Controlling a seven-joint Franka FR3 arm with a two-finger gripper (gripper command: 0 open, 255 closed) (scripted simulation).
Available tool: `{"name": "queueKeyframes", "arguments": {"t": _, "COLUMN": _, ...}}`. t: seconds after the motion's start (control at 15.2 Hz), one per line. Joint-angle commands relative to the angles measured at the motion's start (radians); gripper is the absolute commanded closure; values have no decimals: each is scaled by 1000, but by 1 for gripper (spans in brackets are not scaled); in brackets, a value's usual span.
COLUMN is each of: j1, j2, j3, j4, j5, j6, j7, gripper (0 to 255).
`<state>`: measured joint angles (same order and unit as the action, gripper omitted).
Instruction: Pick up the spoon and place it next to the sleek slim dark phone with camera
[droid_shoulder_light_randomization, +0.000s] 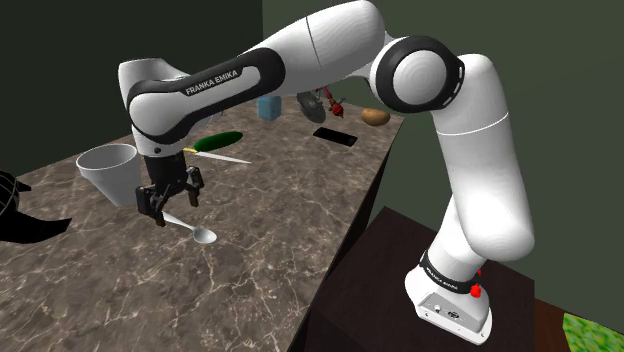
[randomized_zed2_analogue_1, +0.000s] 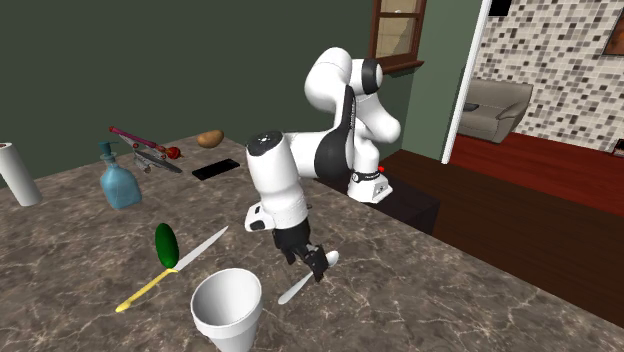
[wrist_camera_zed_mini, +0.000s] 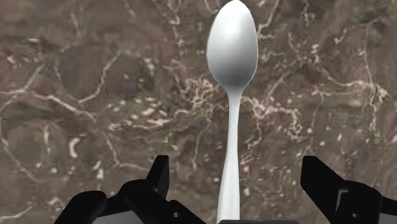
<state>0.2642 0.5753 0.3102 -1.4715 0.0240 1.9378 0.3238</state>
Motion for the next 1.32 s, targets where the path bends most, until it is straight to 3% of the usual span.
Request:
{"name": "queueKeyframes", "arguments": {"t": 0.0, "j1": 4, "j2": 11, "j3": 0, "j4": -8, "j5": -2, "j6": 20, "j7": 3, "gripper": 0}}
{"name": "queueKeyframes", "arguments": {"t": 0.59, "j1": 6, "j2": 16, "j3": -1, "j4": -20, "j5": -3, "j6": 38, "j7": 3, "gripper": 0}}
{"name": "queueKeyframes", "arguments": {"t": 0.66, "j1": 6, "j2": 16, "j3": -1, "j4": -20, "j5": -3, "j6": 38, "j7": 3, "gripper": 255}}
{"name": "queueKeyframes", "arguments": {"t": 1.25, "j1": 6, "j2": 16, "j3": -1, "j4": -20, "j5": -3, "j6": 38, "j7": 3, "gripper": 255}}
